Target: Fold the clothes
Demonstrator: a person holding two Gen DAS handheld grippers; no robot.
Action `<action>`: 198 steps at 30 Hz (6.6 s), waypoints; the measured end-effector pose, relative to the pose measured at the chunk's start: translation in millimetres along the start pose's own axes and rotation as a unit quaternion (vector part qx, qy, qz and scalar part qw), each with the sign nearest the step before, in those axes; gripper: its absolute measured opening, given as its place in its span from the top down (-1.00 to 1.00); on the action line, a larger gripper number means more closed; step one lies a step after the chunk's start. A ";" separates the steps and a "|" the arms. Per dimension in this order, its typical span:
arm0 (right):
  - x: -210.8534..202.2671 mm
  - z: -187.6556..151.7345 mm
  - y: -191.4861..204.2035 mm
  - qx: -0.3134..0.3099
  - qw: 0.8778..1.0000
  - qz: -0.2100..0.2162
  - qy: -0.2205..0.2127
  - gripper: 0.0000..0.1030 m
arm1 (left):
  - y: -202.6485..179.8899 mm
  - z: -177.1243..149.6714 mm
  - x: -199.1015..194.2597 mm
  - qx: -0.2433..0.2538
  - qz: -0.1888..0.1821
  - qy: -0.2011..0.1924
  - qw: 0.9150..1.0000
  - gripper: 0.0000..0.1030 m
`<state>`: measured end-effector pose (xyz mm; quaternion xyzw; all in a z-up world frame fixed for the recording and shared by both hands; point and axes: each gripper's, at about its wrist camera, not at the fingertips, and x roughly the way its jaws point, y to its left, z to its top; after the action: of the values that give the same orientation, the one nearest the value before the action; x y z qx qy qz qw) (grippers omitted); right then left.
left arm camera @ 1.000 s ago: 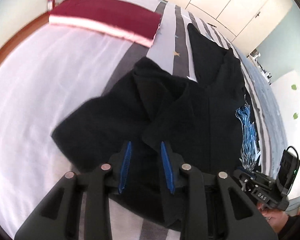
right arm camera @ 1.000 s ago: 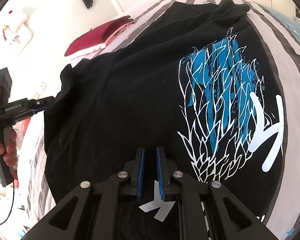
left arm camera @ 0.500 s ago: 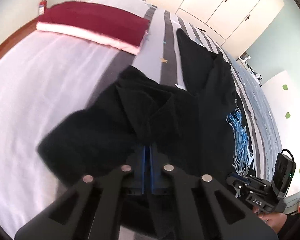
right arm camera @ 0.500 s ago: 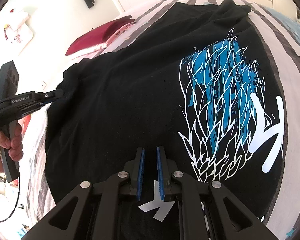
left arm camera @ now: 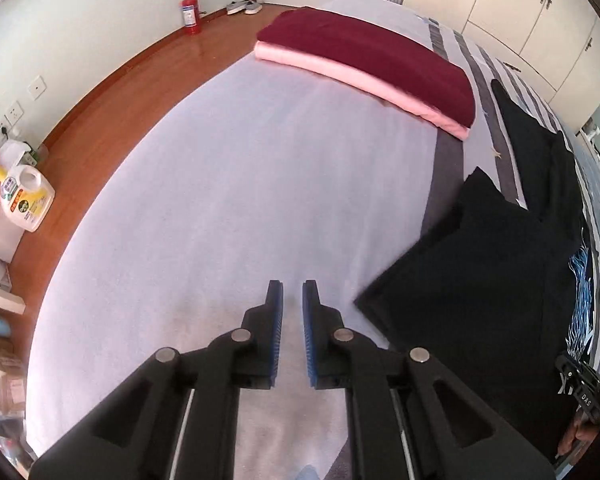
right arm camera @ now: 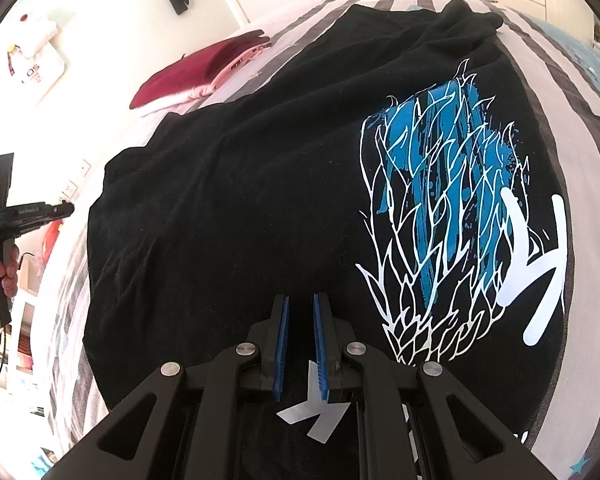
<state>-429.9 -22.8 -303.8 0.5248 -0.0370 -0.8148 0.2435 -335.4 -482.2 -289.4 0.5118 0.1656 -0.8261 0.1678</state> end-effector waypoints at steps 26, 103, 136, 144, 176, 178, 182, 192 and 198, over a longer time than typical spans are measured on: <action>-3.3 -3.7 -5.0 0.010 1.000 0.008 -0.008 0.77 | -155.5 30.3 47.2 0.149 -0.046 -0.048 0.987 0.81; -38.8 223.7 -278.4 0.198 0.969 -0.090 -0.115 0.75 | -579.9 96.8 101.7 0.466 -0.259 -0.089 0.842 0.97; -56.8 168.1 -313.3 0.244 0.948 -0.159 -0.126 0.33 | -664.7 122.5 152.6 0.439 -0.275 0.014 0.855 0.35; -57.5 166.2 -323.5 0.237 0.950 -0.161 -0.121 0.33 | -649.4 138.5 137.5 0.400 -0.295 -0.018 0.867 0.94; 77.4 369.4 -296.3 0.207 0.974 -0.058 -0.067 0.33 | -424.3 346.3 173.2 0.218 -0.128 -0.087 0.964 0.95; 83.2 375.2 -299.2 0.217 0.972 -0.061 -0.070 0.33 | -421.8 346.9 179.1 0.218 -0.119 -0.082 0.965 0.95; 93.6 385.8 -298.3 0.223 0.972 -0.052 -0.061 0.33 | -412.6 345.8 183.1 0.209 -0.105 -0.082 0.969 0.95; 87.7 382.0 -293.9 0.220 0.972 -0.019 -0.079 0.33 | -380.0 338.8 194.8 0.179 -0.058 -0.073 0.979 0.95; 97.9 384.2 -274.1 0.158 0.985 -0.037 -0.062 0.33 | -369.1 331.7 203.2 0.164 -0.057 -0.057 0.983 0.95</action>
<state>-895.9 100.3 -300.9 0.5064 -0.1605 -0.8381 0.1243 -847.7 -323.7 -295.2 0.4745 0.0465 -0.8780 0.0431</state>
